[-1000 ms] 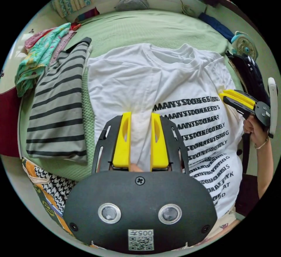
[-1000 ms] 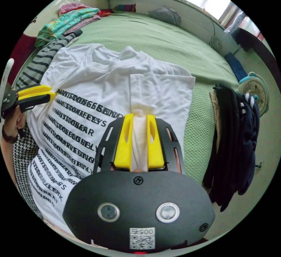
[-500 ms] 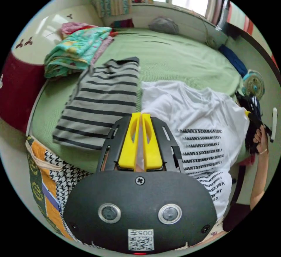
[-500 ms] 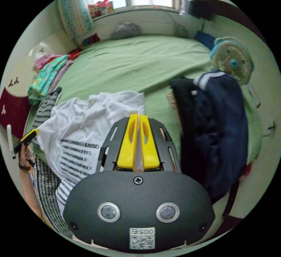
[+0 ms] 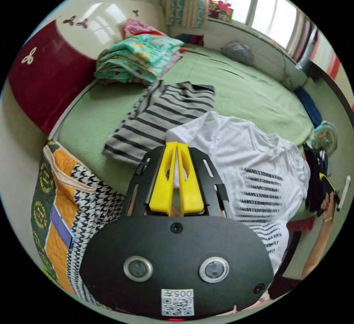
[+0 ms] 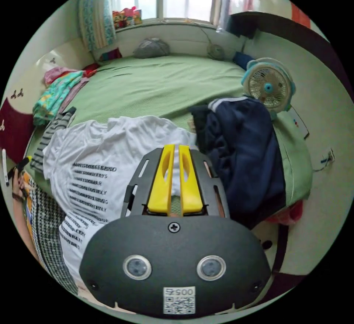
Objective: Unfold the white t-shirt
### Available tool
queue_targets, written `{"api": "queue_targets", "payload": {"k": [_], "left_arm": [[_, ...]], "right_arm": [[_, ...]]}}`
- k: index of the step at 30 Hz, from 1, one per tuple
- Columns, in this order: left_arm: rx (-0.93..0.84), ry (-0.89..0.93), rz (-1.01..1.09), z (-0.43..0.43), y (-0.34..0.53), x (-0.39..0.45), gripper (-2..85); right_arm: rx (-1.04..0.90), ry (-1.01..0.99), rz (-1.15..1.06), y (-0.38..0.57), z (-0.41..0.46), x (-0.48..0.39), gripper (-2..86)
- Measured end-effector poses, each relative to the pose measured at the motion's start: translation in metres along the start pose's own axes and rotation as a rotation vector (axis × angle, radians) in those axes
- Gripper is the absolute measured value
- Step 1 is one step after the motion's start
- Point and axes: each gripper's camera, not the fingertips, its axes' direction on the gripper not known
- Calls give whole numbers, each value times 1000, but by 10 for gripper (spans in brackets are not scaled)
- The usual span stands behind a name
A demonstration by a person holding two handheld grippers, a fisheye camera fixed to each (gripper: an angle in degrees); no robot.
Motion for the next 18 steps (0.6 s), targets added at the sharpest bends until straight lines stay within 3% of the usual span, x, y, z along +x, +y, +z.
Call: {"api": "queue_targets", "payload": {"k": [2, 6, 12, 18], "left_arm": [[-55, 78, 85, 20, 2, 31, -6], [-143, 59, 178, 59, 7, 70, -7], [-206, -7, 150, 110, 4, 80, -7], [-215, 28, 125, 130, -4, 77, -7]], "right_arm": [[-31, -1, -26, 0, 18, -17, 7], [-97, 33, -6, -3, 62, -34, 9], [-209, 92, 77, -10, 113, -14, -6], [-181, 94, 77, -18, 134, -8, -9]]}}
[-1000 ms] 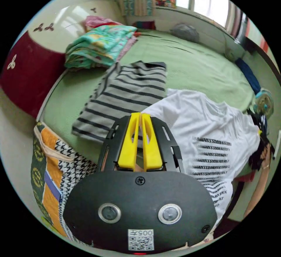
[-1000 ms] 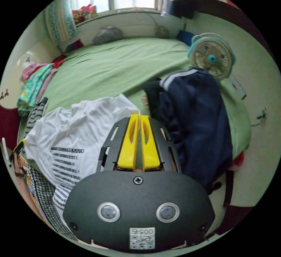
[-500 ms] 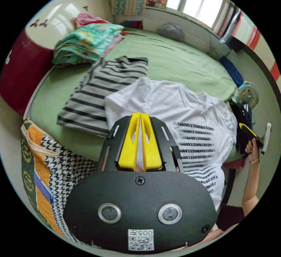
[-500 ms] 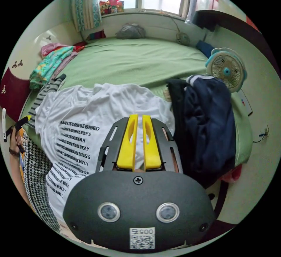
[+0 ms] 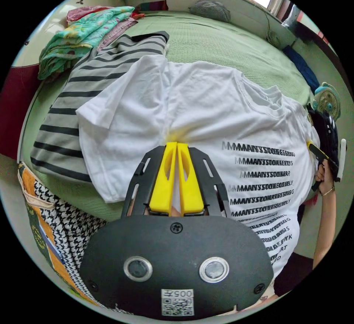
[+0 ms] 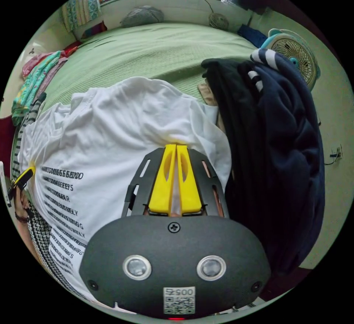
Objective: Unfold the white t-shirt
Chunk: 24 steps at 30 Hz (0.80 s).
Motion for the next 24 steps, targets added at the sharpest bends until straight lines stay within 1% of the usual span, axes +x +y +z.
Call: {"api": "queue_targets", "payload": {"k": [7, 9, 13, 19, 24], "left_arm": [[14, -59, 25, 6, 12, 14, -7], [10, -55, 15, 0, 22, 16, -6], [83, -29, 30, -28, 60, 25, -7], [146, 76, 40, -60, 134, 53, -7], [134, 63, 27, -64, 191, 82, -7]], "right_arm": [[-22, 63, -30, 1, 4, -15, -9], [2, 63, -19, 13, -9, -14, -9], [99, 127, 7, 47, -46, -11, -9], [82, 27, -3, 116, -91, -18, -9], [71, -131, -55, 183, -117, -54, -9]]}}
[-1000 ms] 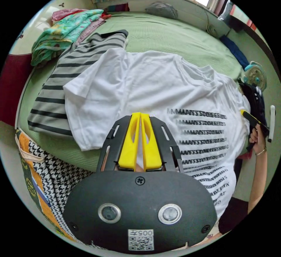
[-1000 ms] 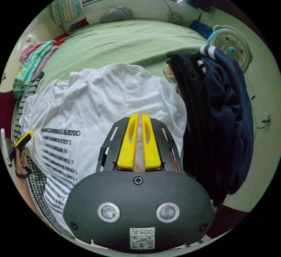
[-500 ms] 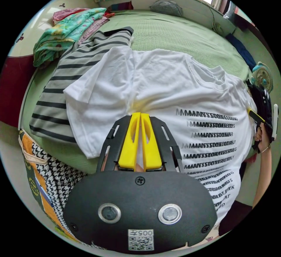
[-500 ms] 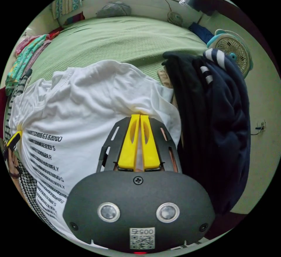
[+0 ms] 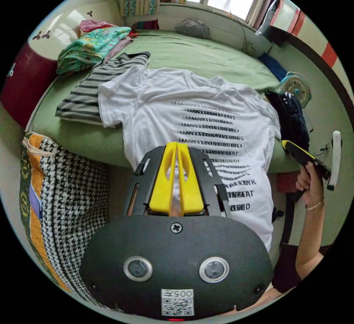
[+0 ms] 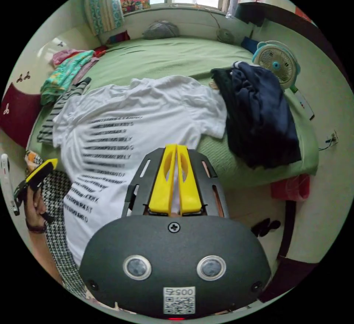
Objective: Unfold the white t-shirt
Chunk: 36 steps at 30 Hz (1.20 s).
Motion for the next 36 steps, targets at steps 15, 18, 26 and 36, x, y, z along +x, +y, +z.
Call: {"api": "queue_targets", "payload": {"k": [15, 18, 26, 36], "left_arm": [[-15, -85, 6, 11, 83, 47, -7], [11, -94, 18, 10, 95, 51, -7], [25, -41, -1, 12, 118, 50, -7], [26, -60, 3, 14, 137, 58, -6]], "right_arm": [[49, 30, -105, 103, -14, -83, -6], [71, 22, -100, 113, -16, -83, -6], [77, -125, -27, 129, -19, -65, -11], [82, -54, -55, 146, -23, -80, -11]]}}
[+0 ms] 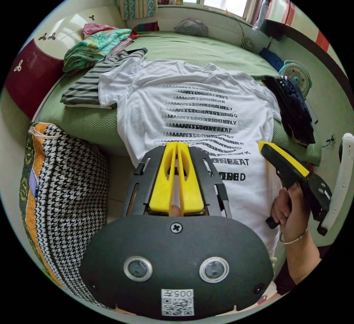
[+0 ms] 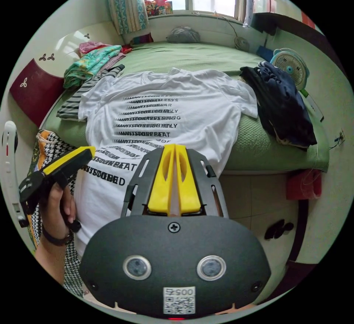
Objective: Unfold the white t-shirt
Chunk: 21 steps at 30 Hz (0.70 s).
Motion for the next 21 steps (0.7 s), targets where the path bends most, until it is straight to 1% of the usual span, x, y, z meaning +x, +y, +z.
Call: {"api": "queue_targets", "payload": {"k": [21], "left_arm": [[-1, 53, -27, 1, 28, -2, -6]], "right_arm": [[-3, 14, -4, 20, -3, -12, -13]]}}
